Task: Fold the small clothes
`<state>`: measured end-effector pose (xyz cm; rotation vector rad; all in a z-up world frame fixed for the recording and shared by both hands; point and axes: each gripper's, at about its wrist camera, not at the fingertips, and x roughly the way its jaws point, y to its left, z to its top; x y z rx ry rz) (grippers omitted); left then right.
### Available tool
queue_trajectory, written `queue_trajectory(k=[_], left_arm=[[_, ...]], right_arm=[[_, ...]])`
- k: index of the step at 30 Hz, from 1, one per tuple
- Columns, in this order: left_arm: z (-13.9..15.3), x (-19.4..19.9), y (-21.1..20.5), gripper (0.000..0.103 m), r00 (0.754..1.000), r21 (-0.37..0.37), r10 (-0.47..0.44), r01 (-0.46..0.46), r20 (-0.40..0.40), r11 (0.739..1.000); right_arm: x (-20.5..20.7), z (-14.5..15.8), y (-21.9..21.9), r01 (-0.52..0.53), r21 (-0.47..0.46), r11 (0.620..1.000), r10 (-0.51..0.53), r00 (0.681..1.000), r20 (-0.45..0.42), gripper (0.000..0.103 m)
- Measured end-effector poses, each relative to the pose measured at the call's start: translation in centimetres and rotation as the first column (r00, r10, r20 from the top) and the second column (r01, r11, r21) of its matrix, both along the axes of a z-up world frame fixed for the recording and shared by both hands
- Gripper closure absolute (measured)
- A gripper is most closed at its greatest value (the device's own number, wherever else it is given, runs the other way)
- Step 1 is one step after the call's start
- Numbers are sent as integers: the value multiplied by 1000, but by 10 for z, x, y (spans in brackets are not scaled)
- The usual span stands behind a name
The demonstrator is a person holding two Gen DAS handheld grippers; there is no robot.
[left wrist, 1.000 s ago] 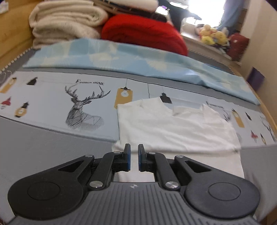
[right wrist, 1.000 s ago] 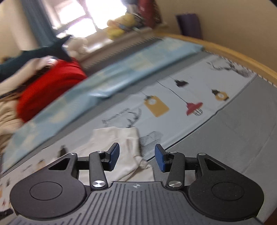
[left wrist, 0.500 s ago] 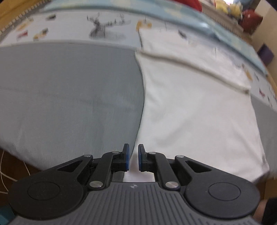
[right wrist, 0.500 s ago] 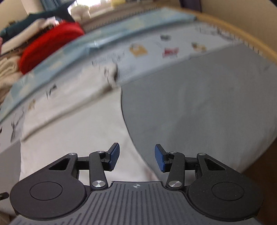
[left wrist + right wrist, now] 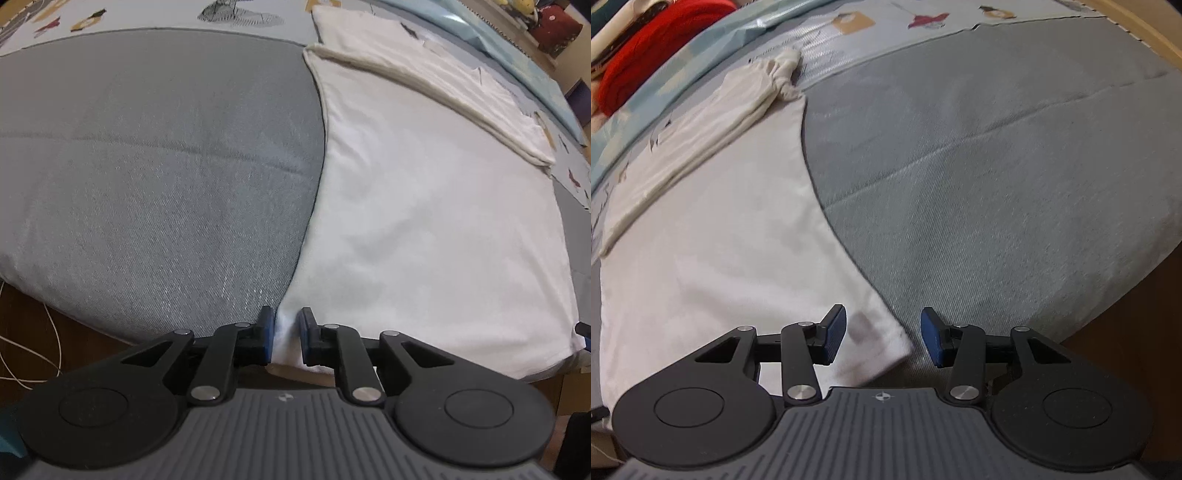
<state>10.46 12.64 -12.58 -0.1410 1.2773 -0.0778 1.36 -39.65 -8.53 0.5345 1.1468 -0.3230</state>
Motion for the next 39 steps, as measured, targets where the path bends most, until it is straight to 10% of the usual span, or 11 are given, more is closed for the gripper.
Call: queue_trajectory(k=[5, 9, 30, 39], left_arm=[[-4, 4, -8, 87, 999, 20, -33, 33, 11, 999], [-2, 3, -5, 97, 999, 21, -42, 41, 21, 999], [3, -5, -6, 95, 998, 54, -66, 66, -3, 996], [35, -21, -9, 97, 991, 55, -82, 77, 107, 996]], right_arm=[[4, -3, 4, -51, -29, 998, 51, 999, -9, 55], [5, -1, 9, -100, -12, 995, 101, 995, 4, 95], [1, 0, 14, -118, -7, 993, 118, 993, -12, 92], [-13, 34, 10, -83, -9, 997, 83, 985, 151, 96]])
